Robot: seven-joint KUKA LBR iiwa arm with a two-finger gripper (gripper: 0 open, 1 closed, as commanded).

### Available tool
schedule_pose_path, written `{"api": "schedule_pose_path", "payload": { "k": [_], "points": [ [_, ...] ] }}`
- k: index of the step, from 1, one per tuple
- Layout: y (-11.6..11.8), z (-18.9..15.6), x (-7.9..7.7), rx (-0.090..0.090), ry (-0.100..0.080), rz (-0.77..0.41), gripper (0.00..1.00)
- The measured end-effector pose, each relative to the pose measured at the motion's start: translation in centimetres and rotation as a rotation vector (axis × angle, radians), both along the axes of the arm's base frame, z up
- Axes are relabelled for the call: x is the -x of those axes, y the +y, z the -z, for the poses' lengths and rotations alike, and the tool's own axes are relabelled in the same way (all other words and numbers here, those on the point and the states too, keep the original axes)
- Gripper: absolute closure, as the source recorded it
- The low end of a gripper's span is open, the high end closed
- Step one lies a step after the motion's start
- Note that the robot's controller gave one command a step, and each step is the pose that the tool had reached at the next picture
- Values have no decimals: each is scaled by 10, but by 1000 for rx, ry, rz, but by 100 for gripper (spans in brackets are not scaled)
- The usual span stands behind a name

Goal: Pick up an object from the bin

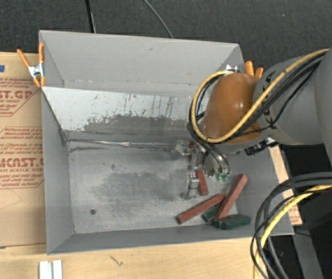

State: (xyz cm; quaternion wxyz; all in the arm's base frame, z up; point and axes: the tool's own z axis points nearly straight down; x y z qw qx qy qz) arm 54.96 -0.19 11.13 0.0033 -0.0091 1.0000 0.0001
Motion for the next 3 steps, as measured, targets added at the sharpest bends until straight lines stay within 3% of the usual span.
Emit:
{"api": "schedule_pose_path", "payload": {
  "k": [1, 2, 3],
  "points": [
    [-19, 27, 2, 0, 14, -22, 0],
    [-37, 29, 30, 1, 4, -135, 0],
    [-42, 32, 45, 1, 9, -174, 0]
  ]
}}
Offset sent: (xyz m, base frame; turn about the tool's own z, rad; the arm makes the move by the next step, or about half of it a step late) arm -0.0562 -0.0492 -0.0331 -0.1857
